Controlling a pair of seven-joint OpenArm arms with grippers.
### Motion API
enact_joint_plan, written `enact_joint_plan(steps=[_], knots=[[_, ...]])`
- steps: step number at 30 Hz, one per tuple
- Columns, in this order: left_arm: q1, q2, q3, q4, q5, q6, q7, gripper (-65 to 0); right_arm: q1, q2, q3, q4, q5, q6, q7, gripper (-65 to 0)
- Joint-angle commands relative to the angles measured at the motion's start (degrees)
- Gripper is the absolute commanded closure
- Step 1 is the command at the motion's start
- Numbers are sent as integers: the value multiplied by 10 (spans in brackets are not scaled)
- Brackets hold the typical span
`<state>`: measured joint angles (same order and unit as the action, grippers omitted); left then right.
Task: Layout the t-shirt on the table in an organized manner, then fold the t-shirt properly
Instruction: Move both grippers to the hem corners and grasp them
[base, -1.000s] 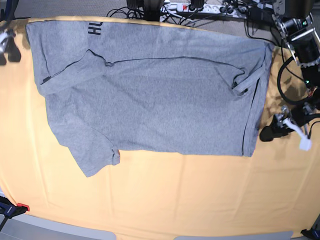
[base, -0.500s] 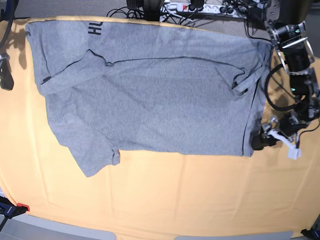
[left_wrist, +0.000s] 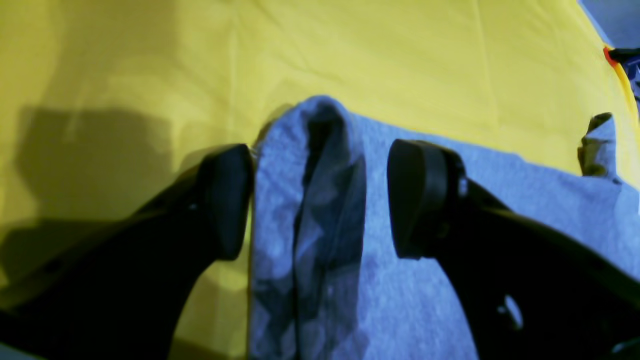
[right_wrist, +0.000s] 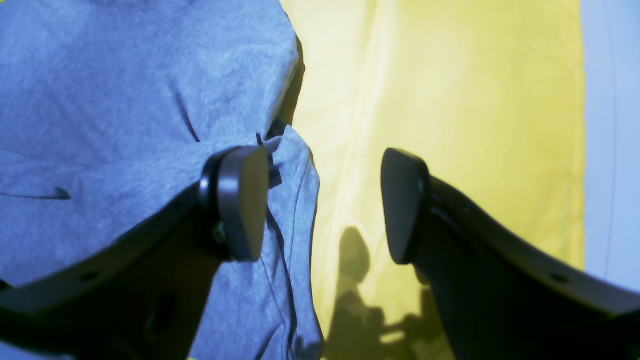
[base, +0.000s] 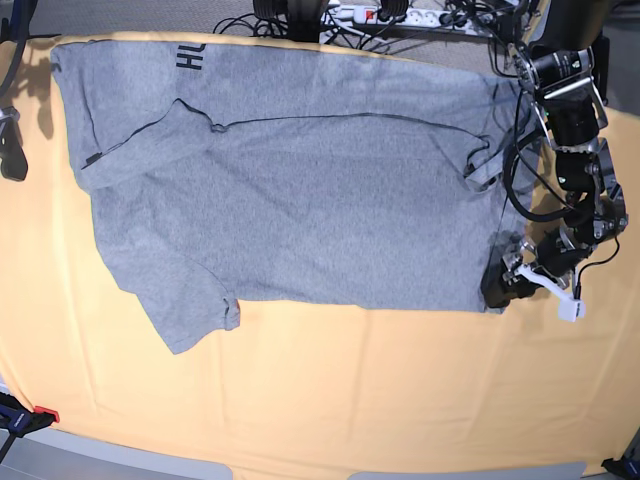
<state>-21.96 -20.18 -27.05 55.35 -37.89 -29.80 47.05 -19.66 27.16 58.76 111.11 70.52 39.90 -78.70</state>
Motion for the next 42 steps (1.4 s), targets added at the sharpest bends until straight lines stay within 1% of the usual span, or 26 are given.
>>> enact_joint_plan(steps=[1, 2, 3, 8, 9, 12, 15, 17, 18, 19, 20, 22, 23, 25, 27, 29, 31, 33, 35, 37, 42], knots=[[-11, -8, 3, -3, 9, 7, 3, -432, 3, 14, 6, 8, 11, 1, 11, -377], [-11, -8, 8, -7, 7, 6, 3, -432, 3, 14, 6, 8, 12, 1, 11, -377], [-11, -8, 16, -12, 2, -2, 5, -432, 3, 14, 6, 8, 12, 1, 11, -377], [-16, -9, 72, -15, -36, -56, 28, -432, 3, 14, 6, 8, 12, 1, 11, -377], [-20, -9, 83, -15, -36, -62, 32, -432, 3, 14, 6, 8, 12, 1, 11, -377], [-36, -9, 108, -15, -32, -63, 33, -432, 3, 14, 6, 8, 12, 1, 11, -377], [-50, -9, 113, -15, -28, -62, 33, -423, 3, 14, 6, 8, 13, 1, 11, -377], [-58, -11, 113, -15, -22, -62, 33, -368, 3, 14, 6, 8, 13, 1, 11, -377], [-63, -11, 112, -15, -15, -61, 31, -320, 3, 14, 6, 8, 13, 1, 11, -377], [-66, -13, 111, -15, -9, -55, 26, -257, 3, 13, 6, 8, 13, 1, 11, -377], [-67, -14, 111, -15, -4, -42, 19, -178, 3, 11, 6, 8, 15, 1, 11, -377], [-66, -19, 111, -15, 14, -17, 4, 0, 4, 5, 5, 8, 17, 1, 17, -377], [-66, -20, 111, -15, 27, -10, 2, 0, 5, -1, 5, 7, 17, 1, 24, -377], [-66, -21, 111, -15, 43, -10, -1, 0, 13, -12, 4, 0, 16, 1, 43, -377], [-66, -20, 111, -15, 42, -10, -1, 0, 28, -23, 3, -12, 16, 1, 61, -377], [-66, -20, 111, -15, 42, -10, -1, 0, 51, -27, -11, -31, 12, 1, 75, -377], [-66, -20, 111, -15, 42, -10, -1, 0, 83, -27, -39, -57, 3, 1, 86, -377], [-66, -20, 111, -15, 42, -10, -1, 0, 124, -27, -76, -92, -27, 1, 111, -377], [-66, -20, 111, -15, 42, -10, -1, 0, 171, -27, -118, -134, -70, 1, 134, -377], [-66, -20, 111, -15, 42, -10, -1, 0, 219, -27, -157, -178, -113, 1, 141, -377], [-66, -21, 111, -15, 42, -10, -1, 0, 319, -27, -231, -311, -188, 1, 148, -377]])
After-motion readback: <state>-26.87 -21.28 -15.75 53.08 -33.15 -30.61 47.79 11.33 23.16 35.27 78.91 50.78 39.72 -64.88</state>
